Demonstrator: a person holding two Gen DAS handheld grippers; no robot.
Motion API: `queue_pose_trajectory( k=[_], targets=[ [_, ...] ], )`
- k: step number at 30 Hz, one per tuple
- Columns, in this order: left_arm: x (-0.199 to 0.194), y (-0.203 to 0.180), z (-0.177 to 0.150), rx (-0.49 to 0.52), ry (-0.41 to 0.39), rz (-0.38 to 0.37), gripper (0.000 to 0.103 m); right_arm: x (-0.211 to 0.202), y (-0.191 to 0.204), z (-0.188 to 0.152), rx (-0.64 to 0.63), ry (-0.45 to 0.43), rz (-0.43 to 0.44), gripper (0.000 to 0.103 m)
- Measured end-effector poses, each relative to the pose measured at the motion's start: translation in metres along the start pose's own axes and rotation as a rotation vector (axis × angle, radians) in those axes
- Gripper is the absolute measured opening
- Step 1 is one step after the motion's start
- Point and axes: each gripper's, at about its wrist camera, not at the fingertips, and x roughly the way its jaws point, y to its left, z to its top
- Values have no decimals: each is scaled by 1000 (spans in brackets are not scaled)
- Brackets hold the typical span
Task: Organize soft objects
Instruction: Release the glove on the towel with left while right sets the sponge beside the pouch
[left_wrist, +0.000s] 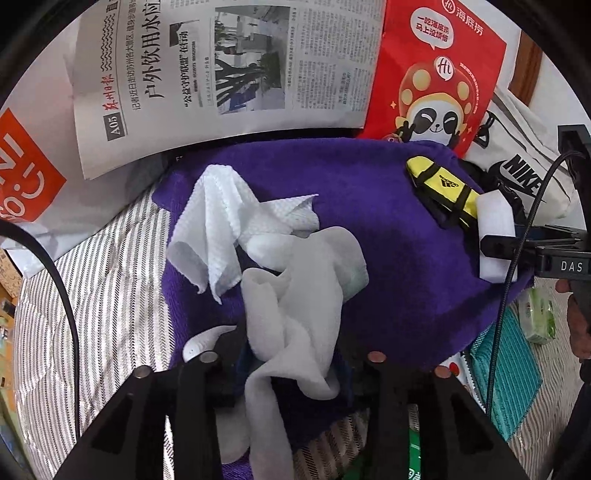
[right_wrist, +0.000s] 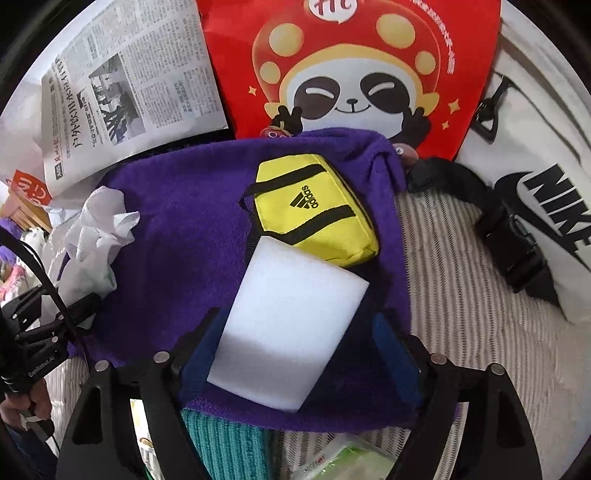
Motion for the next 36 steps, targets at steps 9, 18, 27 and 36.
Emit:
queue_pose_trajectory(
  k=[9,18,27,36],
  targets=[
    [-3,-10,-2,10,5,-30,60,-16,2,-2,-35,-38,-19,87],
    [-16,-15,-3,36,3,-16,64,-34,1,0,-18,-95,9,87],
    [-30,-5,-2,-5,-7,-35,65,-66,3,-14,-64,-148,-19,87],
    [-44,-7,-2,2,-41,-42,65,-83,-14,-84,-174,-102,-106,87]
  ],
)
